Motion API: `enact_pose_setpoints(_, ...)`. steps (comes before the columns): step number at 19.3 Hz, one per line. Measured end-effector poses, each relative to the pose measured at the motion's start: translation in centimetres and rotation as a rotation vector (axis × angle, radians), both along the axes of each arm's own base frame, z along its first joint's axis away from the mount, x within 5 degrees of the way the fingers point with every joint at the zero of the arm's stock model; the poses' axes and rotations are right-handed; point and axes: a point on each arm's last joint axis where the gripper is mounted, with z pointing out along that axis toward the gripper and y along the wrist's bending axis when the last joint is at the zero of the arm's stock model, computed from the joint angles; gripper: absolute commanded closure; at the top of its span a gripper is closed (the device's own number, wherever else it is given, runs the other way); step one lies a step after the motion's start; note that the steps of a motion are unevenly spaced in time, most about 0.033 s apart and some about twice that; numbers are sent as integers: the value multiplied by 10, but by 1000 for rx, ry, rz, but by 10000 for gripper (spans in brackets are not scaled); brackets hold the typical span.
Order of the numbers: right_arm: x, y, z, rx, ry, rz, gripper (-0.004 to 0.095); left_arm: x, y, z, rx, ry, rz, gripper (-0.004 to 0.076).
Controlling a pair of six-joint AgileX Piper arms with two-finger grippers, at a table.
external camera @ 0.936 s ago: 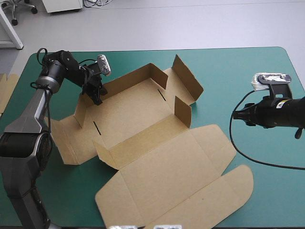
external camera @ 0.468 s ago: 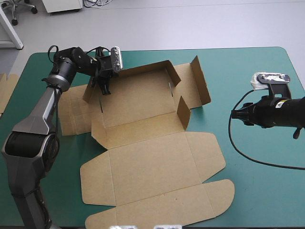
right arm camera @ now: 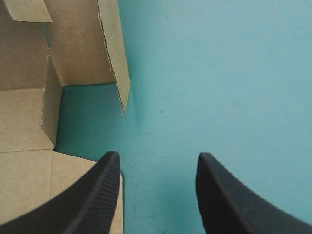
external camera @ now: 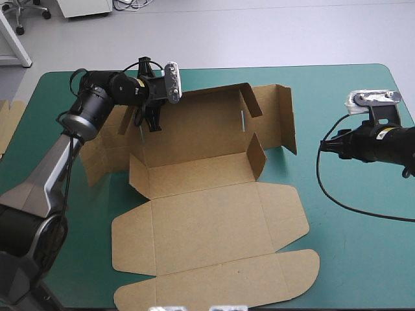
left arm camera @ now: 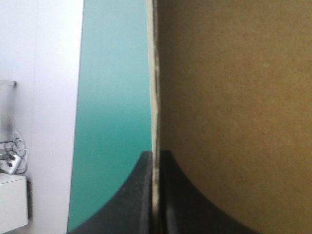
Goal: Fold the box
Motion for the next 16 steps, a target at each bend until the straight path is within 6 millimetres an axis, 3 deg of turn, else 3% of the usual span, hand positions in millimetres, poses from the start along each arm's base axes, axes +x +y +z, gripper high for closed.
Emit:
enact_pose_setpoints(3, 6, -1, -2, -6, -14, -9, 449, -41, -10, -2, 1, -63, 33, 734)
enact_pose_setpoints(10, 6, 0, 18, 20, -61, -15, 449, -98, -32, -19, 28, -211, -19, 734)
enact_pose_setpoints(12, 5, 1, 17, 24, -49, -13, 449, -110, -27, -29, 60, -297, -65, 734)
enact_pose_setpoints(16, 3, 4, 16, 68, -16, 1, 449, -110, -19, -46, 140, -436, -153, 734)
